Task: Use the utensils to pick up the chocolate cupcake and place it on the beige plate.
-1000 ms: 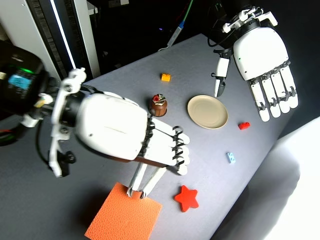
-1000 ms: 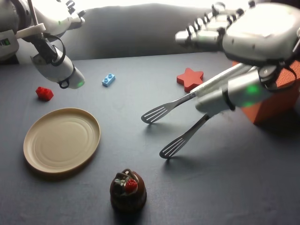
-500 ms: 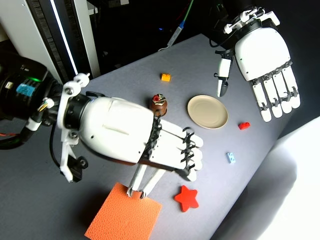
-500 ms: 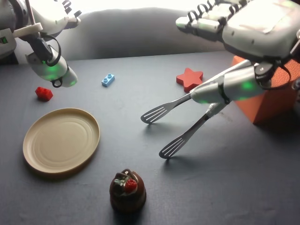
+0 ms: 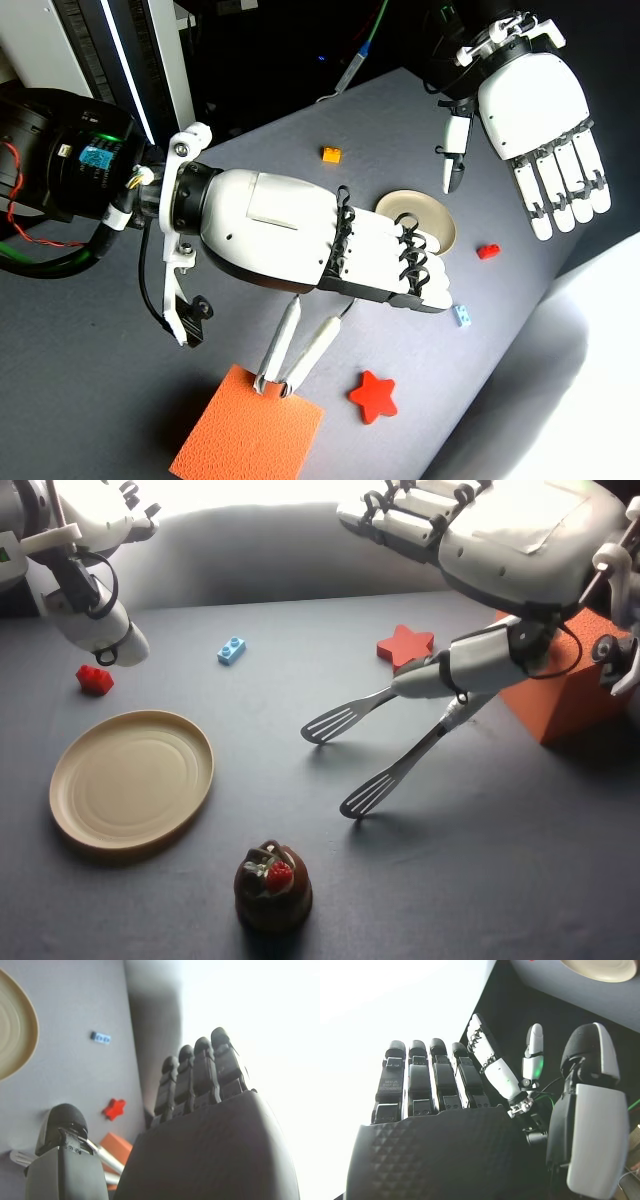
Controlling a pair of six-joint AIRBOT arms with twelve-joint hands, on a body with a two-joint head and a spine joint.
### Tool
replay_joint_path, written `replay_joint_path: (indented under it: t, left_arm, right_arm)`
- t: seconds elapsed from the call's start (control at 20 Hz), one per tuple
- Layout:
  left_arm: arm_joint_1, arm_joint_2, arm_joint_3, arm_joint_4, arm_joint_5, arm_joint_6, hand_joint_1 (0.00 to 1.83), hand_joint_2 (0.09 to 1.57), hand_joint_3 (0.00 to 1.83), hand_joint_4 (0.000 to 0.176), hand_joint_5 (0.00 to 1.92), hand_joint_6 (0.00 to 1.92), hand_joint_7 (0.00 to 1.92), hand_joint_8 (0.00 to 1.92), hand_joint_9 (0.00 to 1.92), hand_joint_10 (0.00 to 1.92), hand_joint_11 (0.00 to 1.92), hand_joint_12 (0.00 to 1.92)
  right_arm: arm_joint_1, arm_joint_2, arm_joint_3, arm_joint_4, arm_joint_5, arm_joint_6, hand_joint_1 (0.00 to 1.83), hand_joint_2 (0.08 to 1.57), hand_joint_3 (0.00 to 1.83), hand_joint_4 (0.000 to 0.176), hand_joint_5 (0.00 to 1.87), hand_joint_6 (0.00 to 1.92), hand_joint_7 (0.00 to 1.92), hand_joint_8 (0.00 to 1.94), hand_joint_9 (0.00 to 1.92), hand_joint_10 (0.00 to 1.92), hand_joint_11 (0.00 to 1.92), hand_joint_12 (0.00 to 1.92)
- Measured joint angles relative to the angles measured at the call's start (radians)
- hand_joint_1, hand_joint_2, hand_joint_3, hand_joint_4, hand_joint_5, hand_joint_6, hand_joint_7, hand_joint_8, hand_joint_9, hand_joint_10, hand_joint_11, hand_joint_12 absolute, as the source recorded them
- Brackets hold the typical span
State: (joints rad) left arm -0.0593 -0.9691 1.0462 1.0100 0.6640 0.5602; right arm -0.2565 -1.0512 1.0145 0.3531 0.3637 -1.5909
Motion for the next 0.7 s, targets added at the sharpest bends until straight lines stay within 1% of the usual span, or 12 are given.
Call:
replay_joint_path:
  t: [0.05,0.15,0.2,0.25,0.3,0.35,0.4,0.45,0.6,0.65,0.7]
  left_arm:
    - [-0.003,0.000,0.001,0.000,-0.005,0.000,0.34,1.05,0.00,0.000,0.06,0.00,0.06,0.00,0.02,0.00,0.00,0.07]
    - [-0.005,0.000,0.001,0.000,-0.002,0.000,0.36,1.05,0.00,0.000,0.09,0.00,0.10,0.00,0.05,0.00,0.00,0.11]
    - [-0.006,0.000,0.000,0.000,-0.002,0.000,0.37,1.05,0.00,0.000,0.09,0.00,0.10,0.00,0.06,0.01,0.00,0.11]
    - [-0.006,0.000,-0.003,0.001,-0.001,0.003,0.36,1.05,0.00,0.000,0.11,0.01,0.10,0.00,0.06,0.01,0.00,0.12]
    - [-0.008,0.000,-0.008,0.000,0.001,0.009,0.38,1.05,0.00,0.000,0.13,0.01,0.12,0.01,0.07,0.01,0.00,0.14]
    - [-0.008,0.000,-0.010,-0.001,0.000,0.010,0.37,1.05,0.00,0.000,0.13,0.01,0.13,0.00,0.09,0.01,0.00,0.17]
    - [-0.008,0.000,-0.010,-0.002,0.000,0.011,0.37,1.05,0.00,0.000,0.11,0.00,0.10,0.00,0.06,0.01,0.00,0.08]
    - [-0.008,0.000,-0.011,-0.002,0.002,0.011,0.39,1.05,0.00,0.000,0.09,0.00,0.08,0.00,0.04,0.00,0.00,0.04]
    - [-0.008,0.000,-0.011,-0.003,0.003,0.011,0.41,1.04,0.00,0.000,0.11,0.00,0.09,0.00,0.06,0.00,0.00,0.06]
    - [-0.008,0.000,-0.011,-0.003,0.002,0.011,0.39,1.04,0.00,0.000,0.11,0.00,0.10,0.00,0.06,0.00,0.00,0.10]
    - [-0.008,0.000,-0.011,-0.002,0.003,0.011,0.33,1.05,0.00,0.000,0.08,0.00,0.09,0.00,0.05,0.00,0.00,0.08]
  right_arm:
    - [-0.008,-0.003,0.005,0.017,0.022,-0.019,0.45,0.96,0.01,0.000,0.00,0.00,0.00,0.00,0.00,0.00,0.02,0.01]
    - [-0.008,-0.005,0.007,0.048,0.036,-0.030,0.53,1.00,0.02,0.000,0.00,0.00,0.00,0.00,0.00,0.00,0.00,0.00]
    - [-0.005,-0.006,0.008,0.060,0.037,-0.036,0.59,1.01,0.02,0.000,0.00,0.00,0.00,0.00,0.00,0.00,0.00,0.00]
    - [0.009,-0.011,0.008,0.098,0.013,-0.065,0.61,1.01,0.02,0.000,0.00,0.00,0.00,0.00,0.00,0.00,0.03,0.01]
    - [0.037,-0.015,0.008,0.153,-0.040,-0.122,0.65,1.03,0.02,0.000,0.00,0.00,0.00,0.00,0.00,0.00,0.03,0.01]
    - [0.055,-0.015,0.010,0.170,-0.074,-0.140,0.68,1.04,0.02,0.000,0.00,0.00,0.00,0.00,0.00,0.00,0.01,0.01]
    - [0.084,-0.015,0.015,0.178,-0.122,-0.142,0.71,1.04,0.02,0.000,0.00,0.00,0.00,0.00,0.00,0.00,0.00,0.00]
    - [0.112,-0.015,0.025,0.193,-0.194,-0.142,0.72,1.04,0.02,0.000,0.00,0.00,0.00,0.00,0.00,0.00,0.00,0.00]
    - [0.170,-0.015,0.045,0.196,-0.374,-0.129,0.73,1.06,0.02,0.000,0.00,0.00,0.00,0.00,0.00,0.00,0.00,0.00]
    - [0.179,-0.015,0.050,0.193,-0.426,-0.118,0.72,1.08,0.03,0.000,0.00,0.00,0.00,0.00,0.00,0.00,0.00,0.00]
    - [0.185,-0.020,0.058,0.192,-0.485,-0.107,0.73,1.10,0.03,0.000,0.00,0.00,0.00,0.00,0.00,0.00,0.00,0.00]
